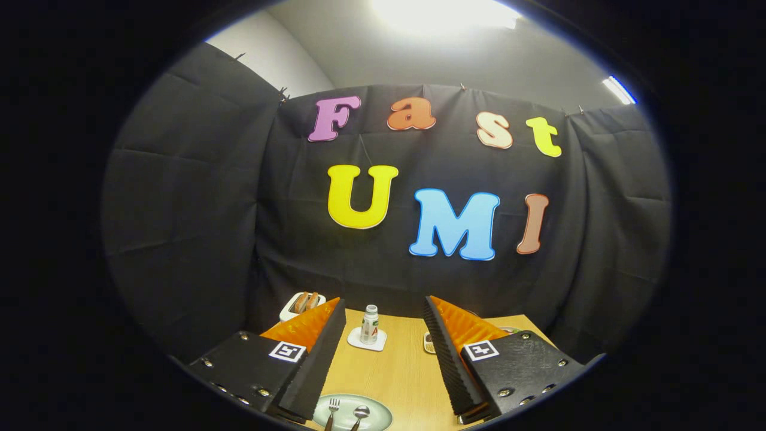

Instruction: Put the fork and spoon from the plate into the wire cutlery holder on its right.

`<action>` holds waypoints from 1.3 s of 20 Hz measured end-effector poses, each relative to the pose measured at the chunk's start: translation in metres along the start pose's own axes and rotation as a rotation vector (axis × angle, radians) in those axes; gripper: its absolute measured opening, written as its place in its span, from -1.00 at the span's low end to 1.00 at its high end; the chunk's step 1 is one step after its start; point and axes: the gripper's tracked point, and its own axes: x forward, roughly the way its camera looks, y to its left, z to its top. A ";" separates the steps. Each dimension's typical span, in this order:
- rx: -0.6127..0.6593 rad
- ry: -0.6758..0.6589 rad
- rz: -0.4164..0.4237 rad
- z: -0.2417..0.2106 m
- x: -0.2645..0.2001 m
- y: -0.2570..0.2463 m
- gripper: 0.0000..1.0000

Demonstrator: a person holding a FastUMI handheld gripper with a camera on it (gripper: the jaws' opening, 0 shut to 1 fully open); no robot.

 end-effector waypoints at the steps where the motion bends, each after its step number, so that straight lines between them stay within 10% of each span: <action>1: 0.005 0.023 0.000 -0.010 0.003 0.001 0.63; 26: 0.089 0.741 0.025 -0.316 -0.001 0.043 0.63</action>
